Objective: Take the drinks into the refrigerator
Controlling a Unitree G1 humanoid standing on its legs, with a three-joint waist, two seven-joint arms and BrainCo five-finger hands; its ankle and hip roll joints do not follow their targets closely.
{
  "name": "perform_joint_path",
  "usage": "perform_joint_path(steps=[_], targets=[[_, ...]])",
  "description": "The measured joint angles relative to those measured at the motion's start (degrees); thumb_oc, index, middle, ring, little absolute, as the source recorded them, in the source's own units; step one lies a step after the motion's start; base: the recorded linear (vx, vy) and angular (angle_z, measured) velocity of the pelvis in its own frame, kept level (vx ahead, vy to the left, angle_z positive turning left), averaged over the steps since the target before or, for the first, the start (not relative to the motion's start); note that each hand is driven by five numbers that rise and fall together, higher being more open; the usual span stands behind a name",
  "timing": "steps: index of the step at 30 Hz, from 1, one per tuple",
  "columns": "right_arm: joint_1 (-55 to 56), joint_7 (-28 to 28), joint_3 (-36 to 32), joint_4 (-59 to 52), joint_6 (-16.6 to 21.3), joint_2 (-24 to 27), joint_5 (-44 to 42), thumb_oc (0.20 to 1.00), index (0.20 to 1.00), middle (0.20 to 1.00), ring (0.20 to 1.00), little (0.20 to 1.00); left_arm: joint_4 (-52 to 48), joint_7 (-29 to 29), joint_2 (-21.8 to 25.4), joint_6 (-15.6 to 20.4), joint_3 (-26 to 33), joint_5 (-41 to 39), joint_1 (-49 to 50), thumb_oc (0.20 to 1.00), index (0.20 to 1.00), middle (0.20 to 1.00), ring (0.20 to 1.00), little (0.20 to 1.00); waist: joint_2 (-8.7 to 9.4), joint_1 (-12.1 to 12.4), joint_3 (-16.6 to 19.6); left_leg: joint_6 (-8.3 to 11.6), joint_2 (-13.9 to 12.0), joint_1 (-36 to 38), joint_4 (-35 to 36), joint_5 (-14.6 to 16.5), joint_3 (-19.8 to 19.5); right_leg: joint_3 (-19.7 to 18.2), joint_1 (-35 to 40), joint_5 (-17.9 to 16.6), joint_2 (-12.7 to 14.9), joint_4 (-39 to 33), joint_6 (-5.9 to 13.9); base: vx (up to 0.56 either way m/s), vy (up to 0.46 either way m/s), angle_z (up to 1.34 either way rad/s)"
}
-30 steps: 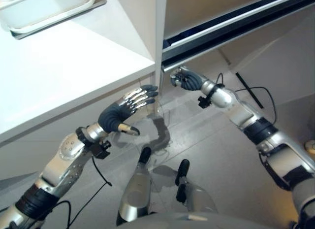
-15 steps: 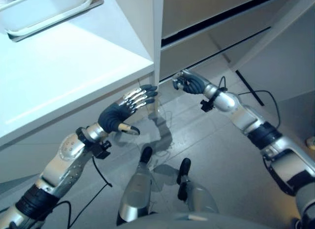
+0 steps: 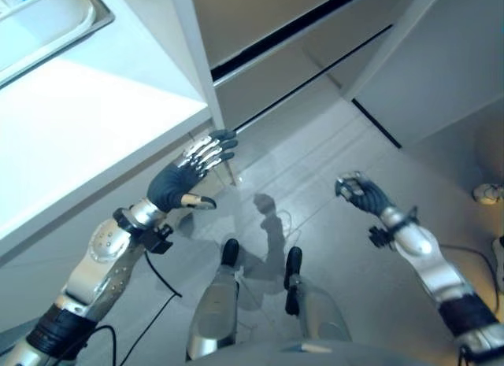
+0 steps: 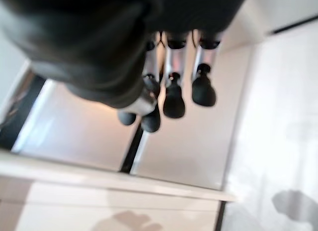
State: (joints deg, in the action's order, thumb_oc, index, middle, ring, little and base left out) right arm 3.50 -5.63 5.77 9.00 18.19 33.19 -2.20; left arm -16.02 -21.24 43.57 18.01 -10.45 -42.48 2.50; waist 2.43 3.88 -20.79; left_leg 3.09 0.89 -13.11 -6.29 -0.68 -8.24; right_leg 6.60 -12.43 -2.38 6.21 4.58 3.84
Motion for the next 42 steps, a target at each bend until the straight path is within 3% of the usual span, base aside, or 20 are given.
perform_joint_path(steps=[4,6,8,11,12,14,18,23,27,30,31,33,36,42], targets=[[8.42,-2.10,-3.55,1.31,1.51,-1.30,-4.25,0.200,0.200,0.200,0.200,0.200,3.92,0.39,-0.85,0.77,1.03,2.47,4.06,1.000,1.000,1.000,1.000,1.000,-0.49,-1.91,1.48,-0.12,-0.23,2.58,1.31,0.22,1.21,-1.28,1.35,0.06,-0.13,-0.45,0.09,0.04,0.014,-0.14],[11.55,-2.56,-4.20,3.69,1.74,-1.23,-4.31,0.272,0.272,0.272,0.272,0.272,6.26,0.50,-0.88,1.35,1.03,3.66,6.31,1.000,1.000,1.000,1.000,1.000,-0.81,-3.32,3.69,-0.15,-0.33,2.99,1.94,0.19,1.61,-1.39,1.64,0.02,-0.19,-0.95,0.13,0.04,0.012,-0.12],[13.36,-2.72,-4.99,6.02,1.79,-1.16,-4.31,0.479,0.479,0.479,0.479,0.479,7.38,0.73,-0.96,1.46,1.00,5.62,7.15,1.000,1.000,1.000,1.000,1.000,-0.95,-3.75,4.65,-0.17,-0.54,4.58,2.77,0.19,1.84,-1.73,2.90,0.02,-0.37,-1.51,0.14,0.06,0.005,-0.07],[15.27,-2.60,-5.39,10.12,1.94,-1.09,-4.16,0.912,0.912,0.912,0.912,0.912,12.25,1.43,-2.50,2.73,0.92,8.63,7.97,1.000,1.000,1.000,1.000,1.000,-1.51,-4.90,7.41,-0.21,-0.87,7.17,4.76,0.15,2.19,-1.90,5.01,-0.01,-0.63,-2.86,0.14,0.07,0.005,-0.05],[15.77,-2.57,-5.39,10.68,2.20,-1.07,-4.01,1.000,1.000,1.000,1.000,1.000,13.82,1.70,-3.08,3.10,0.83,9.71,8.17,1.000,1.000,1.000,1.000,1.000,-1.58,-5.04,7.90,-0.22,-0.99,7.90,5.22,0.15,2.46,-2.11,5.51,-0.01,-0.71,-3.15,0.14,0.06,0.012,-0.17],[16.12,-2.45,-5.31,12.81,2.32,-1.36,-3.93,1.000,1.000,1.000,1.000,1.000,17.36,2.78,-4.71,3.53,0.73,11.99,8.81,1.000,1.000,1.000,1.000,1.000,-1.85,-4.89,9.27,-0.21,-1.28,9.69,6.38,0.14,3.24,-2.77,6.87,-0.06,-0.97,-4.10,0.15,0.05,0.008,-0.18],[14.17,-0.76,-3.86,25.83,2.65,-2.95,-1.43,1.000,1.000,1.000,1.000,1.000,34.98,6.34,-10.27,4.74,0.05,18.90,9.73,1.000,1.000,1.000,1.000,1.000,-2.00,-6.04,12.67,-0.23,-1.69,13.08,8.70,0.12,4.29,-3.24,9.99,-0.64,-1.34,-7.11,0.14,0.06,0.001,-0.09],[13.69,0.41,-1.52,34.76,2.20,-4.12,1.08,1.000,1.000,1.000,1.000,1.000,49.41,9.34,-15.26,5.04,-0.48,26.21,9.61,1.000,1.000,1.000,1.000,1.000,-1.98,-6.18,13.61,-0.27,-2.08,15.60,10.08,0.10,5.19,-4.14,12.50,-1.51,-1.54,-9.44,0.18,0.05,-0.009,-0.11],[11.73,0.86,-1.42,44.71,1.11,-8.12,0.84,1.000,1.000,1.000,1.000,1.000,60.87,11.17,-20.05,4.19,-0.73,30.64,8.26,1.000,1.000,1.000,1.000,1.000,-1.82,-6.29,15.03,-0.25,-2.43,16.71,11.05,0.09,5.52,-4.31,13.23,-1.47,-1.82,-9.80,0.17,0.03,-0.013,-0.05],[7.61,0.73,-1.68,56.61,-0.74,-12.02,-1.01,1.000,1.000,1.000,1.000,1.000,75.46,12.51,-24.17,2.61,0.25,33.80,5.20,1.000,1.000,1.000,1.000,1.000,-1.95,-6.24,15.90,-0.24,-2.57,17.65,11.33,0.13,6.19,-4.52,13.72,-1.44,-1.92,-9.86,0.10,0.04,-0.008,-0.09],[5.15,0.95,-2.77,63.02,-1.66,-13.88,-1.98,1.000,1.000,1.000,1.000,1.000,84.07,13.43,-26.46,1.13,3.10,35.09,2.77,1.000,1.000,1.000,1.000,1.000,-1.98,-6.29,16.63,-0.20,-2.65,17.96,11.33,0.18,6.64,-4.83,14.01,-1.44,-2.00,-9.92,0.07,0.05,-0.006,-0.09],[4.05,1.19,-2.70,66.18,-3.79,-15.01,-2.00,1.000,1.000,1.000,1.000,1.000,89.50,14.54,-27.88,-1.86,4.54,36.61,2.15,1.000,1.000,1.000,1.000,1.000,-2.12,-6.25,17.09,-0.46,-2.70,18.47,11.37,0.55,6.72,-5.05,14.25,-1.33,-2.05,-10.04,-0.04,0.05,-0.005,-0.08],[3.47,1.84,-2.29,66.22,-5.82,-15.26,-1.92,1.000,1.000,1.000,1.000,1.000,94.39,15.36,-28.84,-5.93,7.06,38.42,2.49,1.000,1.000,1.000,1.000,1.000,-2.26,-6.15,18.01,-0.50,-2.82,18.51,11.38,0.78,7.35,-5.58,14.05,-1.35,-2.19,-10.09,-0.13,0.04,-0.006,-0.08],[2.25,2.26,-0.25,65.52,-6.80,-15.46,-1.74,1.000,1.000,1.000,1.000,1.000,93.81,14.88,-29.46,-7.69,6.91,38.30,3.57,1.000,1.000,1.000,1.000,1.000,-2.14,-6.00,20.50,-0.42,-2.78,18.48,11.51,0.86,7.71,-5.84,14.10,-1.28,-2.26,-10.09,-0.33,0.01,-0.001,-0.01]])
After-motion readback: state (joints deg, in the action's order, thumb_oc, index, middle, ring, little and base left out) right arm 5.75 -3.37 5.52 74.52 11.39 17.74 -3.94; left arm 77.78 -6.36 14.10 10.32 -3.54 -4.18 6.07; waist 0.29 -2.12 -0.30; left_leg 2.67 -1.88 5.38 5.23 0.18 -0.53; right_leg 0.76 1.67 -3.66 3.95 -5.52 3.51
